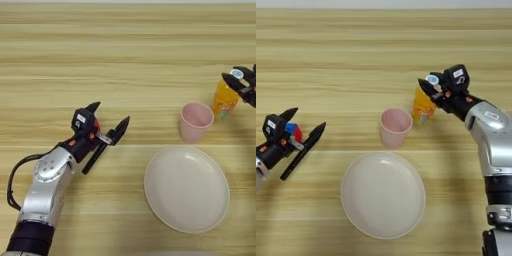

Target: Move the objects on the table

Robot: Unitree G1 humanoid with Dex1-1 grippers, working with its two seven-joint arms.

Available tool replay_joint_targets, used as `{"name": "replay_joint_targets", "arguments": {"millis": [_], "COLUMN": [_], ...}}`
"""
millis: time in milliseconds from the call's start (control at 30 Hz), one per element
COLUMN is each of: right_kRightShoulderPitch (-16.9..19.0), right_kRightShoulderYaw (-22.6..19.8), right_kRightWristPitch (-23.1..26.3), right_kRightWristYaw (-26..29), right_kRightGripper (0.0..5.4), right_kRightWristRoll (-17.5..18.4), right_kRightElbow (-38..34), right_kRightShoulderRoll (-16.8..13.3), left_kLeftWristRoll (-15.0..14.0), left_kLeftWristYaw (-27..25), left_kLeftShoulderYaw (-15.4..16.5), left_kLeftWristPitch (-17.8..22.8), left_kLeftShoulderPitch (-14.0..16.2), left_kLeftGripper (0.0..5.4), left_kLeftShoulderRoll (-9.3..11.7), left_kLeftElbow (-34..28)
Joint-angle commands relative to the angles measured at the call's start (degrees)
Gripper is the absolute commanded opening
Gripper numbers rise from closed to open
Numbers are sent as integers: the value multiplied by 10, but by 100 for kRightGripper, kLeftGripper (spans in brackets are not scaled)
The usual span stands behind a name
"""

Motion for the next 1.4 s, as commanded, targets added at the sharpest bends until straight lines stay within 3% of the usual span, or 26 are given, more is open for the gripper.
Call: {"name": "replay_joint_targets", "arguments": {"millis": [33,233,600,967,1167,1400], "right_kRightShoulderPitch": [0,11,32,67,100,136], "right_kRightShoulderYaw": [-21,-31,-34,-29,-12,31], "right_kRightWristPitch": [21,63,110,155,154,131], "right_kRightWristYaw": [-3,-7,-11,-1,23,62], "right_kRightGripper": [176,176,176,176,175,175], "right_kRightWristRoll": [21,46,80,144,166,156], "right_kRightElbow": [-69,-159,-253,-373,-402,-396], "right_kRightShoulderRoll": [-20,-27,-34,-45,-54,-58], "left_kLeftWristRoll": [10,10,9,8,8,7], "left_kLeftWristYaw": [1,1,1,-2,-2,-3], "left_kLeftShoulderYaw": [-1,0,0,3,4,5], "left_kLeftWristPitch": [-4,-6,-7,-10,-12,-12], "left_kLeftShoulderPitch": [-2,-2,-3,-8,-9,-9], "left_kLeftGripper": [540,540,540,540,540,540], "left_kLeftShoulderRoll": [1,2,2,3,4,5], "left_kLeftElbow": [6,7,10,21,23,21]}}
